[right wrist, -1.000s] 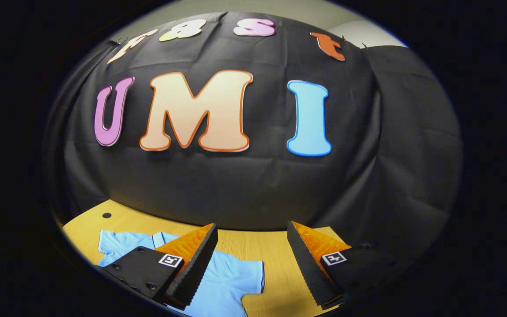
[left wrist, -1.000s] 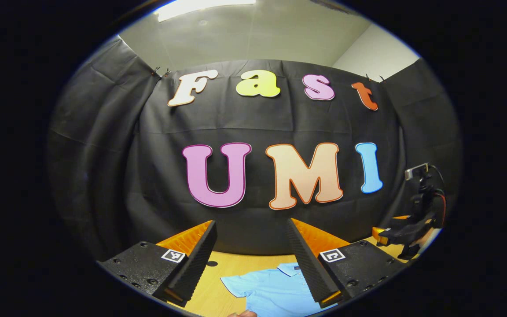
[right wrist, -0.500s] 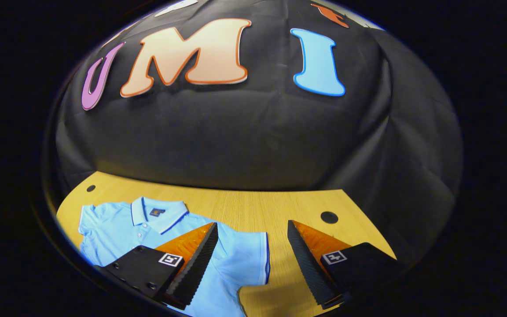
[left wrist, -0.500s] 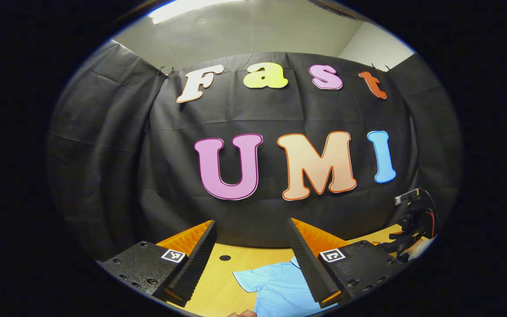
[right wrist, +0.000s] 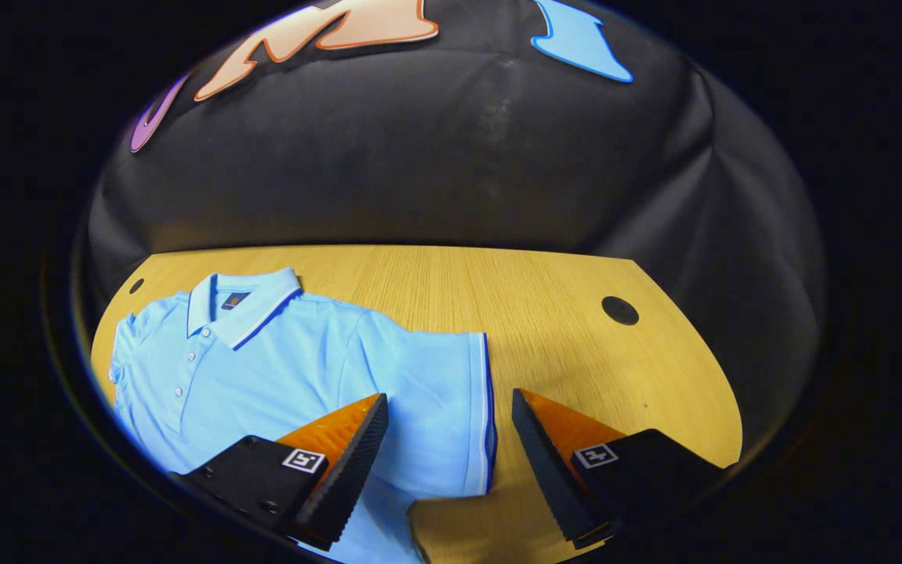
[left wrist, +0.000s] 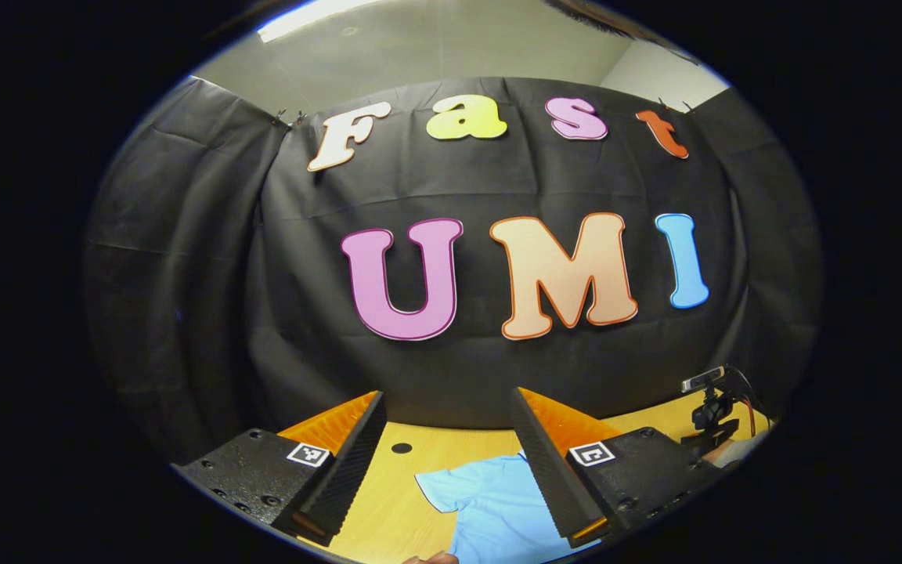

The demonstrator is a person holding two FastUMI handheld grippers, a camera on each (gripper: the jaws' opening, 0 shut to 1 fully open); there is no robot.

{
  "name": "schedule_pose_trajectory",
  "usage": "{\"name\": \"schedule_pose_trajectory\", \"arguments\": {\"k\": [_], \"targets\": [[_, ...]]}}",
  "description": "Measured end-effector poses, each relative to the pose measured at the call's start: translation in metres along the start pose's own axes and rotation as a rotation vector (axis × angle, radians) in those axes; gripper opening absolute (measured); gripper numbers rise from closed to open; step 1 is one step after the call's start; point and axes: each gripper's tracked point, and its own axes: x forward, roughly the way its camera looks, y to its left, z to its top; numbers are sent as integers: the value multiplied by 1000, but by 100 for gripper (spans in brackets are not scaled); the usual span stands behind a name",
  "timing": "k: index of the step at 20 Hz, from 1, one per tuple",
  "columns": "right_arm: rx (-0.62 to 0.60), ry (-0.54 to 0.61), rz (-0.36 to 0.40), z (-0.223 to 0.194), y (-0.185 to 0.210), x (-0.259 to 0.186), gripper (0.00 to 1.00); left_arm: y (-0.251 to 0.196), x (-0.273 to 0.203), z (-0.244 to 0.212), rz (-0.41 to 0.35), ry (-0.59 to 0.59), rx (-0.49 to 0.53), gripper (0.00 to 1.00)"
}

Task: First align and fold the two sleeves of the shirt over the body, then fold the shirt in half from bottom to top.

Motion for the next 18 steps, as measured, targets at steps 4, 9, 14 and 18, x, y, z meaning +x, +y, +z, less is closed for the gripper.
{"name": "schedule_pose_trajectory", "arguments": {"k": [4, 9, 14, 18], "targets": [[55, 25, 21, -5, 2, 6, 98, 1, 1, -4, 7, 12, 4, 95], [103, 21, 82, -9, 17, 6, 58, -4, 3, -4, -5, 12, 9, 95], [101, -4, 100, -5, 28, 6, 4, -3, 2, -9, -8, 26, 1, 95], [151, -63, 152, 20, 42, -5, 3, -2, 2, -10, -3, 29, 0, 95]]}}
